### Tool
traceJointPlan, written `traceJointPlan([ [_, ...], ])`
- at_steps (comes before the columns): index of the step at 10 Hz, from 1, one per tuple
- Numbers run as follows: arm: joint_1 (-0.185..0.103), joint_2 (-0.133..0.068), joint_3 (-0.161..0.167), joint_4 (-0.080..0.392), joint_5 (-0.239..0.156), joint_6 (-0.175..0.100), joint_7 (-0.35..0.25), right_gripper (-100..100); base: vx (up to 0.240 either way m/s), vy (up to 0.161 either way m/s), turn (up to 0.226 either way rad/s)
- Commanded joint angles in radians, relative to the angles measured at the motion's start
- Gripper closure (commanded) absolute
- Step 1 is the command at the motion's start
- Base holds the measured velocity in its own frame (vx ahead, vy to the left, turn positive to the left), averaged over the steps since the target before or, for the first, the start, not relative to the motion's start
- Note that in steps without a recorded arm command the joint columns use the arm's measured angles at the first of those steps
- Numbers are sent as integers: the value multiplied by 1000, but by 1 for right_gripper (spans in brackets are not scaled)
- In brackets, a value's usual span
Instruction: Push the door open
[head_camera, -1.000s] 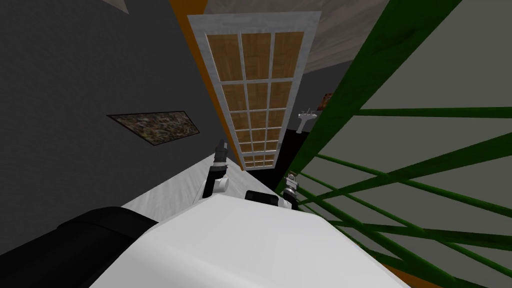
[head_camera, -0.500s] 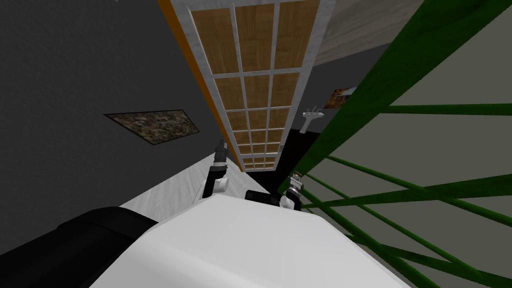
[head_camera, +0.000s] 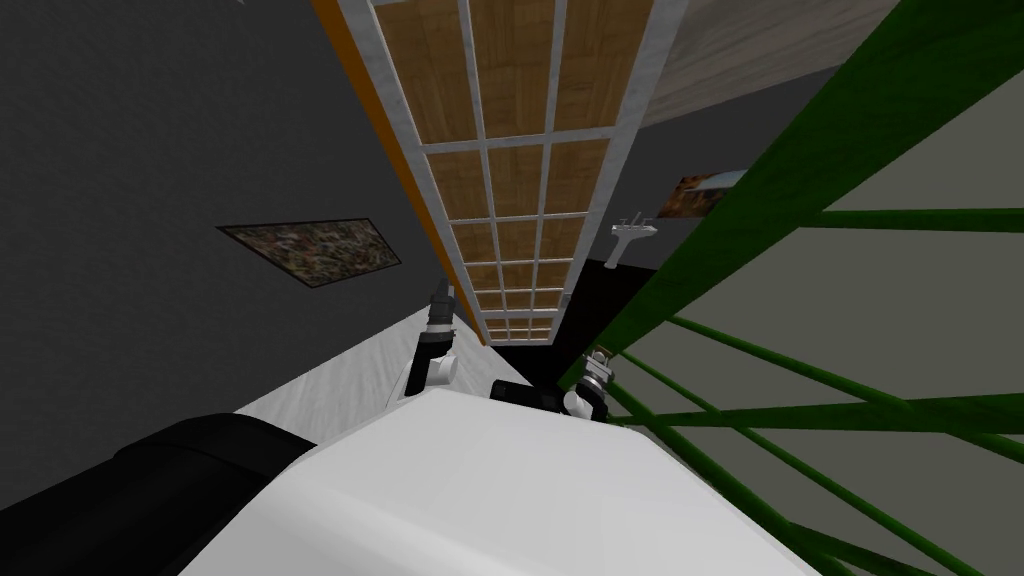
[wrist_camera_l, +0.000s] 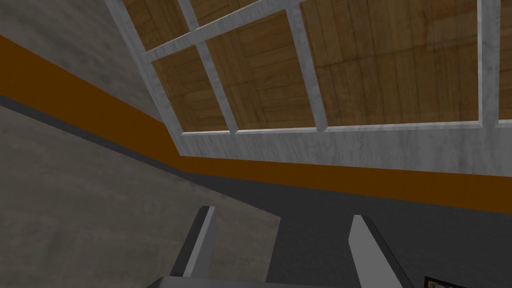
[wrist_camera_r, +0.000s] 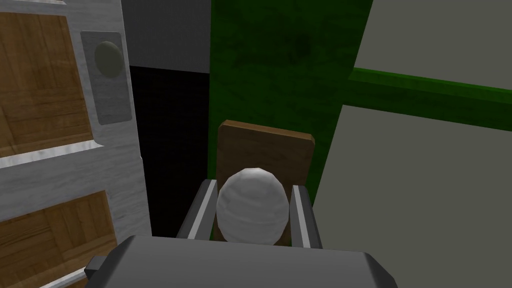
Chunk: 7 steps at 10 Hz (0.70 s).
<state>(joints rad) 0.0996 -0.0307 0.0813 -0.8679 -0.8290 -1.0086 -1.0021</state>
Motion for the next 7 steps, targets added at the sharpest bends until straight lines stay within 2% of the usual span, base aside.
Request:
traceJointPlan([
  [1,18,-12,-24,-30,-12,0,18,100,36,-21,49],
  [3,16,-13,-52,-30,-30,-7,26,100,58,-23,54],
  [4,16,-13,-52,-30,-30,-7,26,100,66,-31,21],
  [7,14,-12,-94,-30,-57,-19,37,100,76,-36,56],
])
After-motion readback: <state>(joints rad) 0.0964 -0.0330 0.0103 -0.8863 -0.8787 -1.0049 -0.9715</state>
